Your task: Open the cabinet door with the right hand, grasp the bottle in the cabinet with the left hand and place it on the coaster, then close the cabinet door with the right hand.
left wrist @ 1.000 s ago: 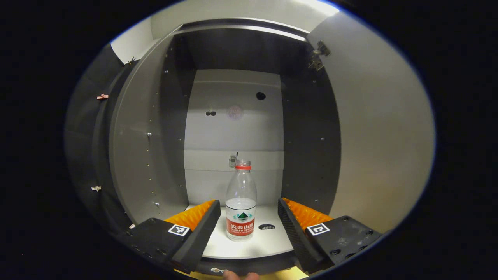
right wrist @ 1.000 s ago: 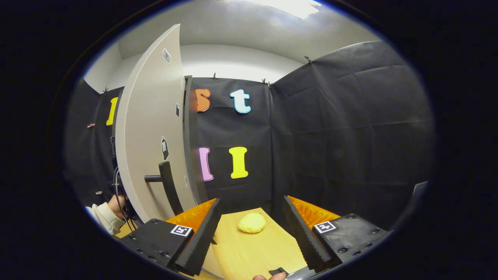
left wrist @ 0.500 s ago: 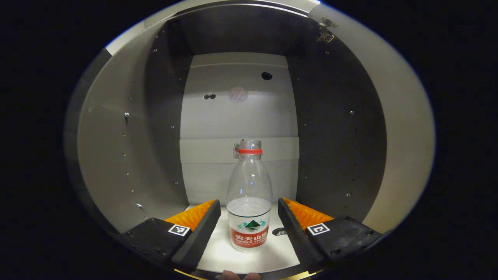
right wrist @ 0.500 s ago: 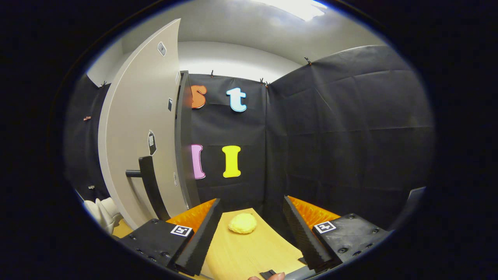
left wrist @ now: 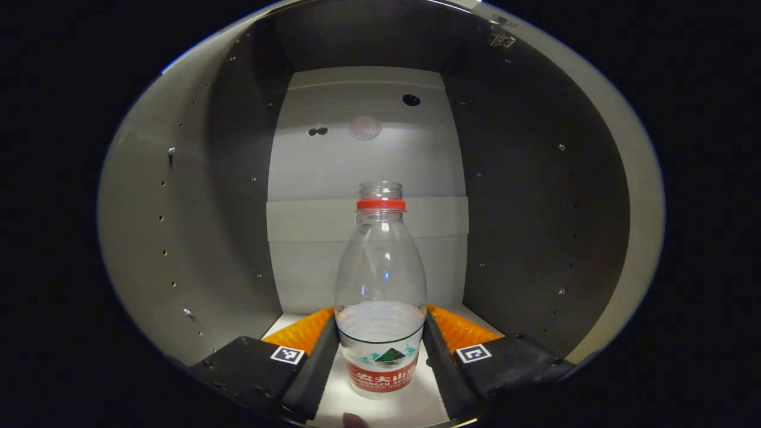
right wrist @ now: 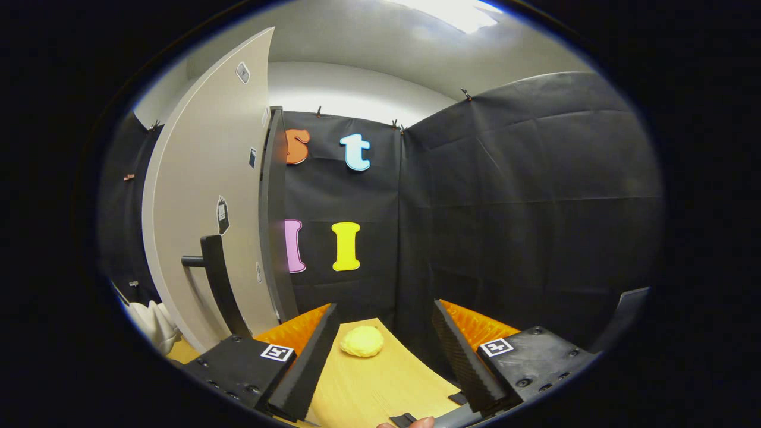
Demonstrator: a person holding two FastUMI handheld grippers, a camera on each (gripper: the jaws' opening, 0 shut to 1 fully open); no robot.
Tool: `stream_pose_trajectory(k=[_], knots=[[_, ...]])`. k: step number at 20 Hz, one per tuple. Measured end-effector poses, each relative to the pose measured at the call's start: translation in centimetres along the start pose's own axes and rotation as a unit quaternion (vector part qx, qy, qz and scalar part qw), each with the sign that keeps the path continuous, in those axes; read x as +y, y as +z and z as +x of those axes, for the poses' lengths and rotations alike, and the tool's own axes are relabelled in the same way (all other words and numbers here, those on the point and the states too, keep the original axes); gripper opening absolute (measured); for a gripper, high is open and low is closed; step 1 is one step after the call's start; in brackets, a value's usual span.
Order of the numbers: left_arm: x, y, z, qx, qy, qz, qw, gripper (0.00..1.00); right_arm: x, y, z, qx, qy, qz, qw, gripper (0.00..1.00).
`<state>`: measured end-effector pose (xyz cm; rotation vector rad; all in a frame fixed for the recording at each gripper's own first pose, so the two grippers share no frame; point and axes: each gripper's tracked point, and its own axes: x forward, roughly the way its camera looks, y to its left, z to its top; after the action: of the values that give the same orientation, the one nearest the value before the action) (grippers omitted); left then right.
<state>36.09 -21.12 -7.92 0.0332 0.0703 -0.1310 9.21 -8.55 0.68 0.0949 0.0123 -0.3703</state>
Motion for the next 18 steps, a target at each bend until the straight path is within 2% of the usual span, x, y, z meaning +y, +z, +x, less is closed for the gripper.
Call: stream_pose_trajectory(k=[1,2,6,13,18], knots=[[0.1,0.1,-0.3,-0.001,-0.001,-0.002,1.000,0.77,0.0,0.0,0.0,0.000,0.001,0.000,1.000,1.00],[0.2,0.4,-0.6,-0.004,-0.002,-0.005,1.000,0.77,0.3,0.1,0.0,0.000,0.003,0.001,1.000,0.97],[0.7,2.0,-3.7,-0.016,-0.017,-0.003,1.000,0.77,0.9,0.3,-0.2,-0.004,0.012,0.005,1.000,0.97],[3.8,4.0,-11.9,-0.034,-0.025,-0.017,0.999,0.77,1.9,1.2,-0.6,-0.019,0.031,0.010,0.999,0.97],[7.1,2.9,-18.5,-0.058,-0.010,0.020,0.998,0.76,3.1,1.7,-1.0,-0.027,0.049,0.012,0.998,0.97]])
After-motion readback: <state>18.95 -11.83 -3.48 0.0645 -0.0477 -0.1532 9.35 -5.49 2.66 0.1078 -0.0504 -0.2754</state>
